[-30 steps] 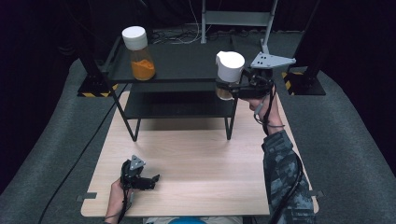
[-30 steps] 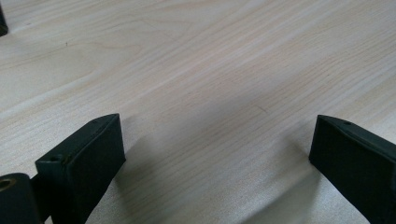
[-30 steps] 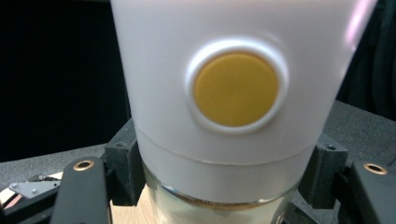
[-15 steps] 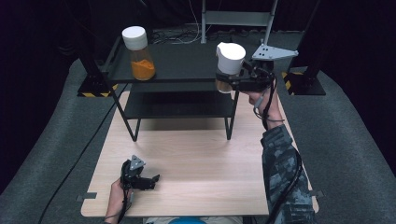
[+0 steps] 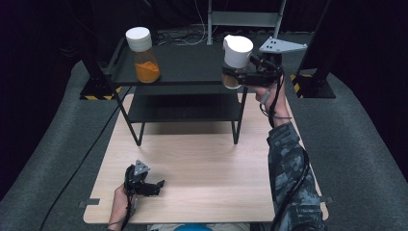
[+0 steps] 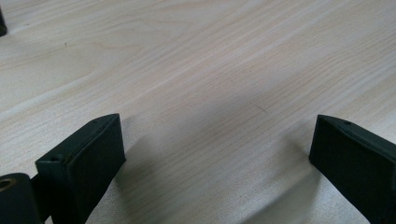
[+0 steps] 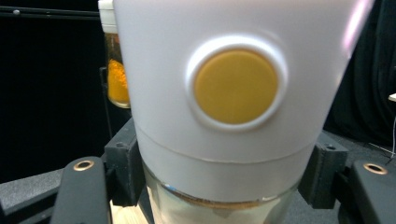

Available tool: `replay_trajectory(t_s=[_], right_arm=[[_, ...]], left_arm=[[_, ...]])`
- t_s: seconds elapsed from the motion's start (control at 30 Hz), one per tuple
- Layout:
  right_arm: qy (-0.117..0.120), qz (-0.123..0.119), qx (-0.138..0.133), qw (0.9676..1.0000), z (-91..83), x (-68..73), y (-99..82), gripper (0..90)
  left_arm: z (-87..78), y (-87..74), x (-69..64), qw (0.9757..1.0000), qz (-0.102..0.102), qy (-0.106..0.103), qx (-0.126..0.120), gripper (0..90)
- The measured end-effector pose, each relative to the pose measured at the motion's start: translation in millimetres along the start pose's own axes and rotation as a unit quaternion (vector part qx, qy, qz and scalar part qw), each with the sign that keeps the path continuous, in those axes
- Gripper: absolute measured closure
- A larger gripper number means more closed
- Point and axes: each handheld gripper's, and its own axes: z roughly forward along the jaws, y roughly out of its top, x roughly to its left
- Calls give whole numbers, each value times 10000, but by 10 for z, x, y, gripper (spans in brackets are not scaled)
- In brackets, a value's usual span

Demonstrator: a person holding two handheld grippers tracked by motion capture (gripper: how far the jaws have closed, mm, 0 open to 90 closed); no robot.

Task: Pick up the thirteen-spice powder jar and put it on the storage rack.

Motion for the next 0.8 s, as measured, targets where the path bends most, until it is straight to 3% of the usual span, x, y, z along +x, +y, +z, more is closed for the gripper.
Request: replay_trajectory(t_s=[0.8], right_arm=[[-502, 176, 281, 9982, 228, -34, 143, 300]], left_arm=[[-1, 0, 3, 10000, 21, -13, -2, 29]])
